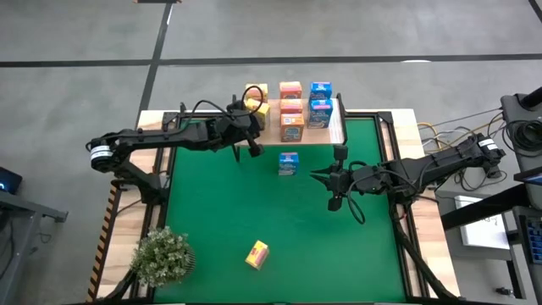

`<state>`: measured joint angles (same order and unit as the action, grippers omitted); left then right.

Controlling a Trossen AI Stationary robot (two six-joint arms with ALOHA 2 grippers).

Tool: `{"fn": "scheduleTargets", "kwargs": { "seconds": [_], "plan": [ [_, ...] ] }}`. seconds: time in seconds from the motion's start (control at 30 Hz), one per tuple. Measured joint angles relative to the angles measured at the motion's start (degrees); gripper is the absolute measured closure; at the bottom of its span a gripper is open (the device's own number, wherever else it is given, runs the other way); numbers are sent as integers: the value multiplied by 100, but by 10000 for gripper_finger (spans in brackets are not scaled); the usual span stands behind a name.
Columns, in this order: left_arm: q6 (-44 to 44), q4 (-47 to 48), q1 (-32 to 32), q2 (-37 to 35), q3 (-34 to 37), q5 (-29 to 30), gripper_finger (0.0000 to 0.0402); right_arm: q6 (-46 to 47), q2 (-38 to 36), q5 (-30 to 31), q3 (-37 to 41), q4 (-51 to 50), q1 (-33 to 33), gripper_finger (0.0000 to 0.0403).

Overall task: Stack cereal on shelf
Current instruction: Put the right yellow cereal box on the shelf aligned with the other yellow cereal box

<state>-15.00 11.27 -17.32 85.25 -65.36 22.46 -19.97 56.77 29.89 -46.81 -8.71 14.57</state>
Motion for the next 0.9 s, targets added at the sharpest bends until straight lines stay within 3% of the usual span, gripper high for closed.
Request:
{"fn": "scheduleTargets", "kwargs": {
  "seconds": [0.37, 0.9],
  "plan": [
    [104, -872, -11, 0, 263, -3, 402, 0, 0, 0, 0, 0, 1, 371],
    [156, -1412, -15, 0, 321, 162, 402, 0, 0, 4, 0, 0, 1, 371]
  ]
}}
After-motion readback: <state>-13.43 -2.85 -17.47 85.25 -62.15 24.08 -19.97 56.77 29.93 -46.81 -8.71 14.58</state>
